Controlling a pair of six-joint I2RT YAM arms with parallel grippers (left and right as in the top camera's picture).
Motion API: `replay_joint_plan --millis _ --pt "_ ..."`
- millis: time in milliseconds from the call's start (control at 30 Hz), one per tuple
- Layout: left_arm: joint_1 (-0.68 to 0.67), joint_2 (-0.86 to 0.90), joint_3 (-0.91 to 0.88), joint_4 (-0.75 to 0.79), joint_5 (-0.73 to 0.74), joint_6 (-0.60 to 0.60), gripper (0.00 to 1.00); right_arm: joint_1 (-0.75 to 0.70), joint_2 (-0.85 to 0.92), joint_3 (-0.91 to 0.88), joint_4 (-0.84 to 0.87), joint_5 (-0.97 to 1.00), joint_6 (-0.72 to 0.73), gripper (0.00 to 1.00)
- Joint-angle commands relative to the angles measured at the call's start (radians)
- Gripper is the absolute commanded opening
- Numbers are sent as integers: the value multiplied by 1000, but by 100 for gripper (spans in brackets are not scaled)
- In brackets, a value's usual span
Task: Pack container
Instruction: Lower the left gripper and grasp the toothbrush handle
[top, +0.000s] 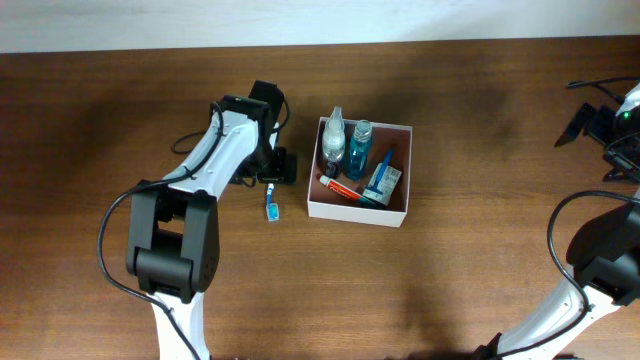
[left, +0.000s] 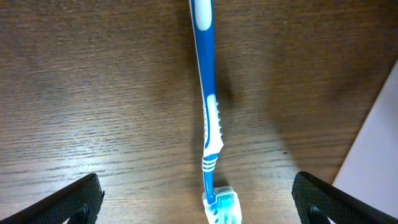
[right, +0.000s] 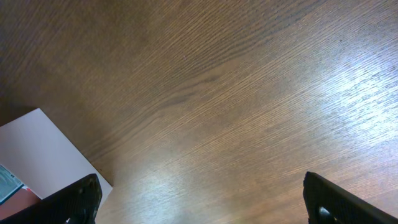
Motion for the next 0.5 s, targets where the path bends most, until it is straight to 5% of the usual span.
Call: replay_joint_plan --millis 0,467 --pt "3 9 -24 23 -9 -15 99 -3 -2 -3 4 9 -10 99" --pt "3 9 -98 108 -6 -94 99 -3 -2 -3 4 9 -10 99"
